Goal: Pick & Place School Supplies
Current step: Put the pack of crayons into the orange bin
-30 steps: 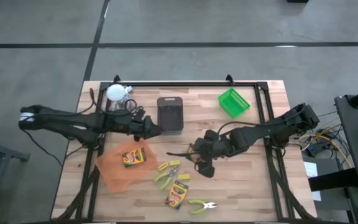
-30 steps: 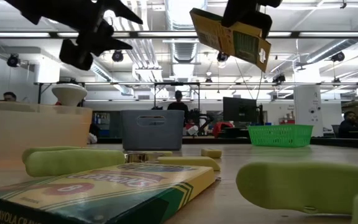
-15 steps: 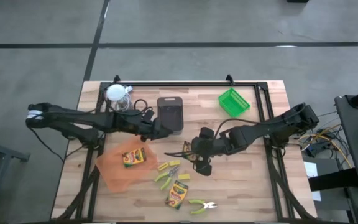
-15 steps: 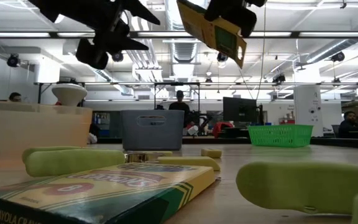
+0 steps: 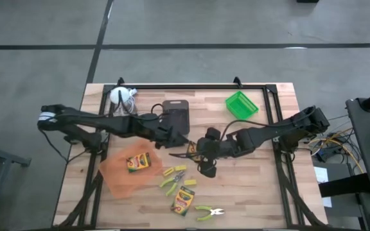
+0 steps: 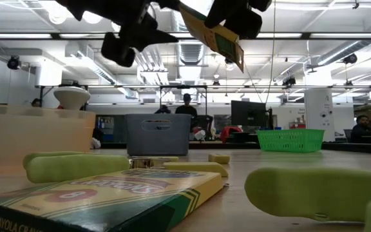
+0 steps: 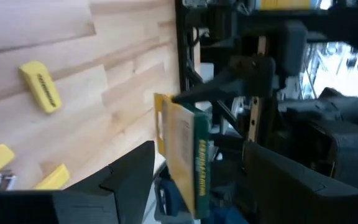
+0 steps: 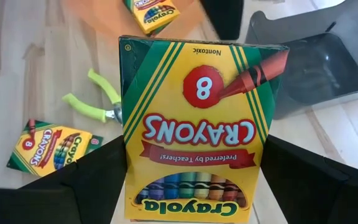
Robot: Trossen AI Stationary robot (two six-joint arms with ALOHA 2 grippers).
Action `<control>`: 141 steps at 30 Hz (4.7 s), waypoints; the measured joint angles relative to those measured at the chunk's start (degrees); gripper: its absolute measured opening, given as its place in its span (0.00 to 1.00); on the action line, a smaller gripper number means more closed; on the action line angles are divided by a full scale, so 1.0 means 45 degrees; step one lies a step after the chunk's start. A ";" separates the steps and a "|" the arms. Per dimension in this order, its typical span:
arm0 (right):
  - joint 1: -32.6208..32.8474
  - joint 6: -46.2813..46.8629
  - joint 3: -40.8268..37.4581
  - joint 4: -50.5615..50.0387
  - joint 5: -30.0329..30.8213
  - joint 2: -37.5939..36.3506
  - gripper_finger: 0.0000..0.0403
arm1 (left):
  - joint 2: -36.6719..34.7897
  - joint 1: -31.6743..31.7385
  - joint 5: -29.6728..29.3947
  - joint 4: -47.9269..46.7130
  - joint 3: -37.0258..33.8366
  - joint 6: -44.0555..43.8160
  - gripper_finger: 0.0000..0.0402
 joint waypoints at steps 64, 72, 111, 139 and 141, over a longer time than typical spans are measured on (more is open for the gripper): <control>0.0005 0.0058 -0.0005 0.0002 -0.0044 0.0262 0.84 | 0.1969 -0.0003 0.1783 -0.0074 0.1012 -0.0095 0.12; 0.0005 0.0053 -0.0005 0.0005 -0.0039 0.0262 0.85 | 0.1969 -0.0003 0.1787 -0.0064 0.1007 -0.0081 0.10; 0.0005 0.0331 -0.0005 0.0058 -0.0026 0.0247 0.86 | 0.1969 0.0002 0.1885 -0.0011 0.1007 -0.0013 0.10; 0.0000 0.0369 -0.0005 0.0282 -0.0069 0.0247 0.88 | 0.1969 -0.0003 0.1923 -0.0011 0.1007 -0.0013 0.10; 0.0000 0.0364 -0.0005 0.0282 -0.0069 0.0247 0.88 | 0.1969 -0.0003 0.1923 -0.0011 0.1007 -0.0016 0.10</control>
